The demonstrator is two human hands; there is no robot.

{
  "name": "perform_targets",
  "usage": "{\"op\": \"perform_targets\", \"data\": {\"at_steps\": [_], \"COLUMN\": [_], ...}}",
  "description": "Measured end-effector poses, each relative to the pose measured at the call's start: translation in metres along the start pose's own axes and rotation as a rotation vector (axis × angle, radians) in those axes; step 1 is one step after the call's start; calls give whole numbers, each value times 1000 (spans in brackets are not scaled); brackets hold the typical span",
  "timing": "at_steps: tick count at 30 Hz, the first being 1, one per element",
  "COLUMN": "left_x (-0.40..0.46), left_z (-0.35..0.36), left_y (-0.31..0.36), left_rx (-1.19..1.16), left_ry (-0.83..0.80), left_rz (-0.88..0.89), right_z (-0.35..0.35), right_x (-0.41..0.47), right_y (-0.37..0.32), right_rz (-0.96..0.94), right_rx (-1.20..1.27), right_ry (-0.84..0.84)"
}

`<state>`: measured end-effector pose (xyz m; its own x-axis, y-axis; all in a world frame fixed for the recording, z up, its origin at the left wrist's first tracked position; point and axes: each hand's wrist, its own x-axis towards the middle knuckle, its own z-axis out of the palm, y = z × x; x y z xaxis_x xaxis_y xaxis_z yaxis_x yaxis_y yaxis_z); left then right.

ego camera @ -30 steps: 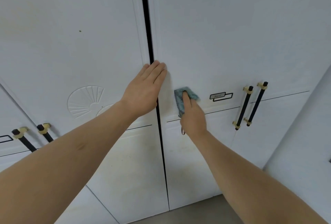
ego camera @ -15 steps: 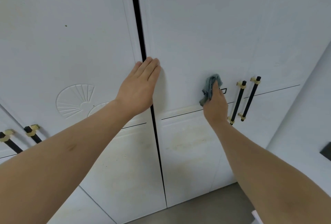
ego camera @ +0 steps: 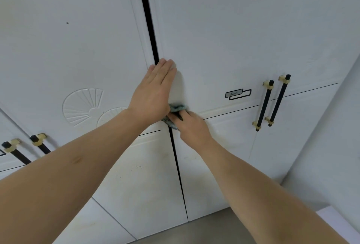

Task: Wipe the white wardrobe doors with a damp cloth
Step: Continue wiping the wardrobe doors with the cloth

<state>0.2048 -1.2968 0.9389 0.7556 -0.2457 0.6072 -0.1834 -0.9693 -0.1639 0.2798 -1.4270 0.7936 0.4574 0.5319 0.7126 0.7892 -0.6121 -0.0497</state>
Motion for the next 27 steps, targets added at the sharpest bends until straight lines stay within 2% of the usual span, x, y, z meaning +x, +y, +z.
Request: {"op": "perform_targets", "data": {"at_steps": [3, 5, 9, 12, 15, 18, 20, 24, 27], "left_x": [-4, -5, -1, 7, 13, 14, 14, 16, 19], "left_z": [3, 6, 16, 24, 33, 39, 41, 46, 51], "left_y": [3, 4, 8, 19, 32, 34, 33, 39, 46], "left_rx": [23, 27, 16, 37, 67, 118, 128, 141, 139], "left_ry": [-1, -8, -13, -27, -61, -66, -69, -82, -96], "left_rz": [33, 27, 80, 101, 52, 34, 23, -19, -61], "right_z": [-2, -13, -51, -68, -59, -33, -18, 9, 14], "right_x": [-21, -25, -10, -6, -12, -13, -10, 0, -9], "right_y": [30, 60, 124, 156, 164, 152, 124, 41, 3], "right_rz": [47, 158, 509, 543, 697, 1034, 1160, 1029, 737], "right_rx": [-44, -48, 62, 53, 145, 311, 485, 672, 596], "right_ry": [-77, -90, 117, 202, 235, 275, 296, 330, 131]}}
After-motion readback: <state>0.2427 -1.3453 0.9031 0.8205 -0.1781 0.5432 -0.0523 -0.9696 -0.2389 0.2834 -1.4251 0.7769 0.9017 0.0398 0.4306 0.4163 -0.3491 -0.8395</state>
